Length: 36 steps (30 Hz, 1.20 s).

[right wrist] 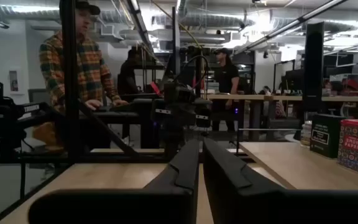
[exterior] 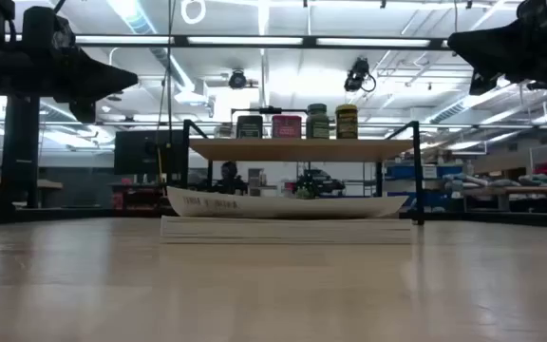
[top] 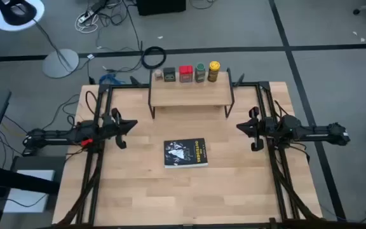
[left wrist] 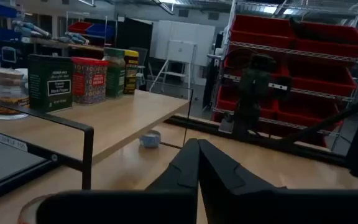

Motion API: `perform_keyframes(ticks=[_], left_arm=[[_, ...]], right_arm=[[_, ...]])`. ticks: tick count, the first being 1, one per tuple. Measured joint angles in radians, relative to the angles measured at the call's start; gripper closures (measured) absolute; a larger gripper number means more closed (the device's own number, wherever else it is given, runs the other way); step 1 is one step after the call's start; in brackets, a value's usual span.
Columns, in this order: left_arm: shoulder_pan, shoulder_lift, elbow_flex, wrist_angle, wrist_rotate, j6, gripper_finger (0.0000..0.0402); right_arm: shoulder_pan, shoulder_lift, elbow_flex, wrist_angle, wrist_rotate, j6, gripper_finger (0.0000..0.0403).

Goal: Shelf spices

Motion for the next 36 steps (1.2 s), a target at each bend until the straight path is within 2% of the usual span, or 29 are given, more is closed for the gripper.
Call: perform_keyframes(ticks=[22,26,29,31,36], left_arm=[[0.0,0.0,0.0,-0.027,-0.013,0.0,0.039],[0.0,0.0,0.0,-0.028,-0.027,0.0,0.039],[0.0,0.0,0.0,-0.027,-0.028,0.0,0.039],[0.0,0.0,0.0,-0.022,-0.027,0.0,0.039],[0.0,0.0,0.0,-0.009,-0.036,-0.015,0.039]], right_arm=[[0.0,0.0,0.0,-0.002,0.026,0.0,0.038],[-0.006,0.0,0.004,0.061,0.099,-0.019,0.038],[-0.023,0.006,0.085,0.134,0.11,-0.086,0.0374],[-0.039,0.029,0.187,0.108,0.135,-0.155,0.0366],[-0.094,0.243,0.485,-0.065,0.28,-0.305,0.0346]])
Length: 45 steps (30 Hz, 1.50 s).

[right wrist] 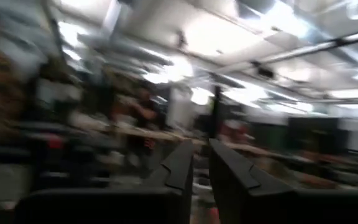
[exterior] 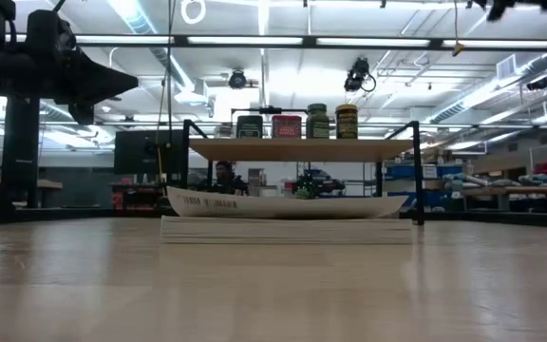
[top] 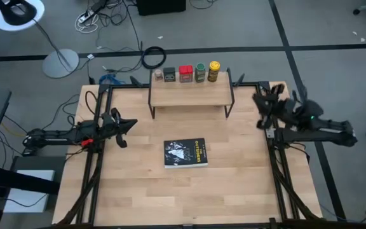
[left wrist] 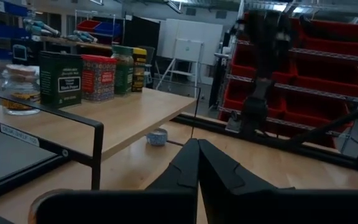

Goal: Shelf spices
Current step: Remove the yellow seasoning bottle from the shelf

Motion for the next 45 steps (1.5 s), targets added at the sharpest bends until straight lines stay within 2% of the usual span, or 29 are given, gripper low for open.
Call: perform_keyframes(ticks=[3,6,9,12,20,24,28,33,40,45], left_arm=[[0.0,0.011,0.0,-0.015,-0.012,-0.018,0.039],[0.0,0.044,0.0,-0.026,-0.022,-0.046,0.039],[0.0,0.092,0.0,-0.023,-0.052,-0.07,0.039],[0.0,0.147,0.0,0.01,-0.107,-0.09,0.039],[0.0,0.268,0.0,0.133,-0.107,-0.097,0.0367],[0.0,0.301,0.0,0.153,-0.107,-0.101,0.0346],[0.0,0.323,0.0,0.196,-0.107,-0.092,0.0327],[0.0,0.346,0.0,0.216,-0.107,-0.097,0.0301],[0.0,0.369,0.0,0.217,-0.107,-0.122,0.0258],[0.0,0.381,0.0,0.238,-0.107,-0.121,0.0243]], right_arm=[[-0.058,0.16,0.195,-0.096,0.081,-0.031,0.0332],[-0.147,0.324,0.388,-0.299,0.079,-0.028,0.0317],[-0.252,0.469,0.54,-0.451,-0.058,0.021,0.0295],[-0.368,0.597,0.627,-0.526,-0.199,0.062,0.0263],[-0.646,0.82,0.645,-0.55,-0.42,0.181,0.014],[-0.702,0.888,0.645,-0.537,-0.497,0.222,0.0082],[-0.712,0.956,0.647,-0.515,-0.522,0.236,0.0042],[-0.711,1.025,0.647,-0.498,-0.488,0.236,0.0023],[-0.717,1.078,0.647,-0.457,-0.447,0.248,0.0021],[-0.72,1.124,0.647,-0.456,-0.448,0.25,0.0021]])
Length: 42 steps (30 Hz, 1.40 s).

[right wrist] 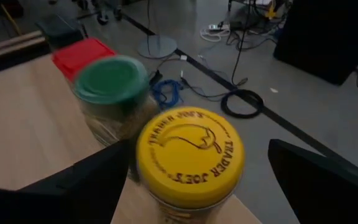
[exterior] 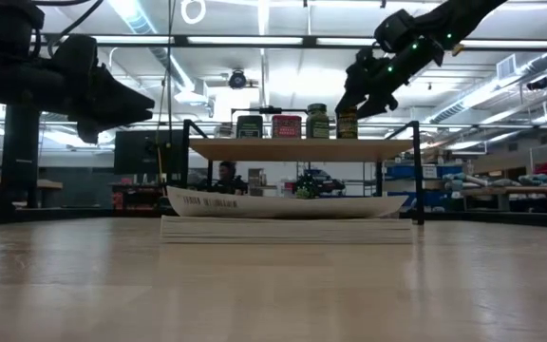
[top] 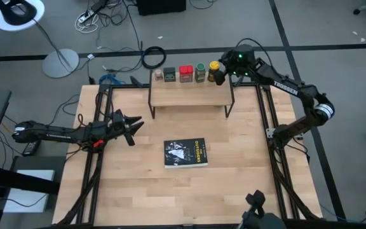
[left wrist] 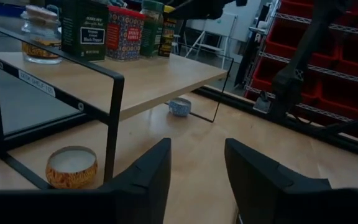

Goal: Shelf spices
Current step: Remove the yellow seasoning bottle from the shelf

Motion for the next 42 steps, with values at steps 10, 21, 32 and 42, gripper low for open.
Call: perform_keyframes(ticks=[10,21,32,42], left_arm=[[0.0,0.011,0.0,-0.004,0.0,-0.002,0.0243],[0.0,0.018,0.0,-0.032,0.0,-0.021,0.0243],[0.0,0.019,0.0,-0.03,0.0,-0.021,0.0243],[0.0,0.019,0.0,-0.007,-0.006,-0.021,0.0243]], right_arm=[[0.011,0.048,-0.001,0.011,0.004,-0.048,0.0089],[0.02,-0.019,-0.001,0.005,-0.027,-0.086,0.0221],[0.097,-0.286,-0.001,-0.189,-0.013,-0.014,0.0221],[0.424,-0.409,-0.077,-0.182,0.059,0.105,0.0221]])
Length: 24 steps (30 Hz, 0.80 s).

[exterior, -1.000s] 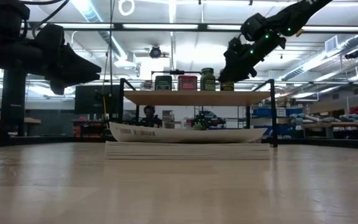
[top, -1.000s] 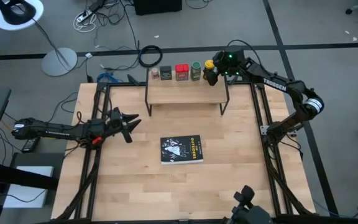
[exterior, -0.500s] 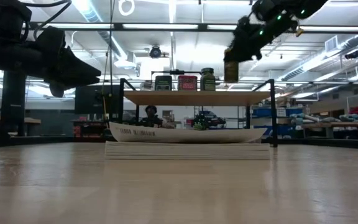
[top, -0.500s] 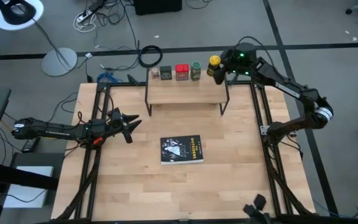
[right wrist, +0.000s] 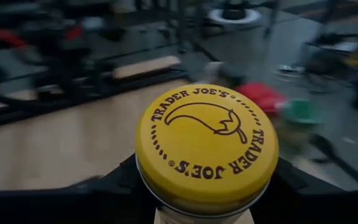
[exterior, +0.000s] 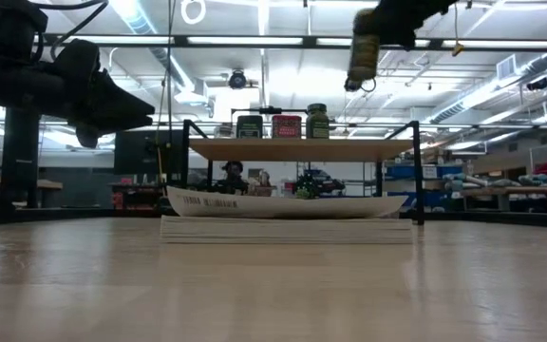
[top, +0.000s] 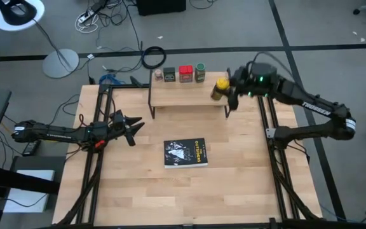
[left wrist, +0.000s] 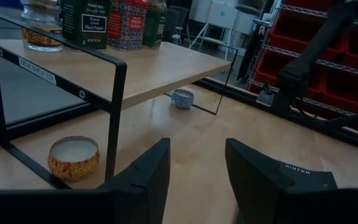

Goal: Shelf spices
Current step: Remove the yellow seasoning bottle from the shelf

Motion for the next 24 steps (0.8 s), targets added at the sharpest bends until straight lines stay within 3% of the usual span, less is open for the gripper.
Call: perform_keyframes(ticks=[10,16,24], left_arm=[[0.0,0.001,0.0,0.015,-0.004,-0.033,0.0243],[0.0,0.005,0.0,0.012,-0.004,-0.05,0.0243],[0.0,0.005,0.0,0.012,-0.003,-0.053,0.0243]], right_arm=[[0.323,0.016,-0.435,0.47,0.283,0.219,0.0221],[0.437,0.061,-0.602,0.508,0.481,0.352,0.0221],[0.48,0.08,-0.678,0.511,0.57,0.457,0.0221]])
